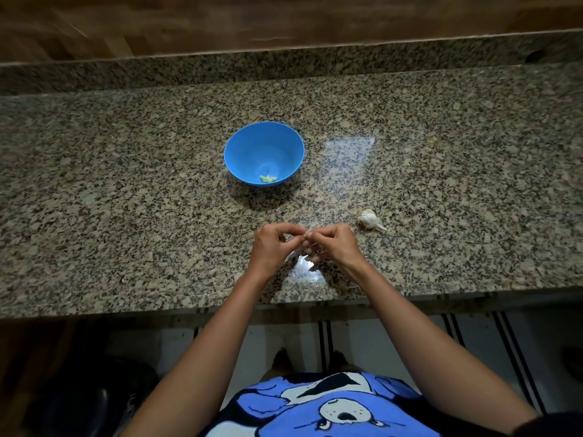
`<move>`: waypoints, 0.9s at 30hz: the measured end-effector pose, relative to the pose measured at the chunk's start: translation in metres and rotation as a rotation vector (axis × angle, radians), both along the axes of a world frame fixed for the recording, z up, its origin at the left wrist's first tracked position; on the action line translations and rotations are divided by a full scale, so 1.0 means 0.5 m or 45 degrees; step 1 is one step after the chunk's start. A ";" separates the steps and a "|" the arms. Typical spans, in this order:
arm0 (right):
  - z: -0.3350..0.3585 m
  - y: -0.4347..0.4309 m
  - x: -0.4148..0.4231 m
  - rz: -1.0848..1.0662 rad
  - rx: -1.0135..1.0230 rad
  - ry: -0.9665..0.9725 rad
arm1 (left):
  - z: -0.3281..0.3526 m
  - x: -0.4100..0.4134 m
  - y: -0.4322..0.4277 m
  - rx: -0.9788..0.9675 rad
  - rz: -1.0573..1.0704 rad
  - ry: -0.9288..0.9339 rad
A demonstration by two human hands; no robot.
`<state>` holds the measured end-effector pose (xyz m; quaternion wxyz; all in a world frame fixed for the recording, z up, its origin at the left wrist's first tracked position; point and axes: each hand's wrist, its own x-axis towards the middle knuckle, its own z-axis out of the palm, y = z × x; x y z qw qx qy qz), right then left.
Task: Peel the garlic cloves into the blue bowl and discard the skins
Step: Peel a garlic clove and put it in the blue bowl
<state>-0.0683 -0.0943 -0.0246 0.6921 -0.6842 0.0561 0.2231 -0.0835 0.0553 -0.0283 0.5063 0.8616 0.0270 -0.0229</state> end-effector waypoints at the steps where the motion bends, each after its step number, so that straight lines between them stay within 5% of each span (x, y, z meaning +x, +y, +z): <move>1: 0.000 0.000 0.000 0.003 0.000 0.000 | -0.002 0.000 0.001 -0.009 0.002 -0.001; 12: -0.003 -0.002 0.000 0.015 -0.150 -0.113 | -0.010 0.003 0.008 -0.145 -0.036 0.104; 18: 0.003 -0.005 -0.001 0.025 -0.174 -0.160 | 0.003 0.005 0.011 -0.623 0.101 0.333; 27: -0.003 0.001 -0.003 -0.080 -0.185 -0.116 | 0.005 -0.010 0.006 -0.999 0.330 0.556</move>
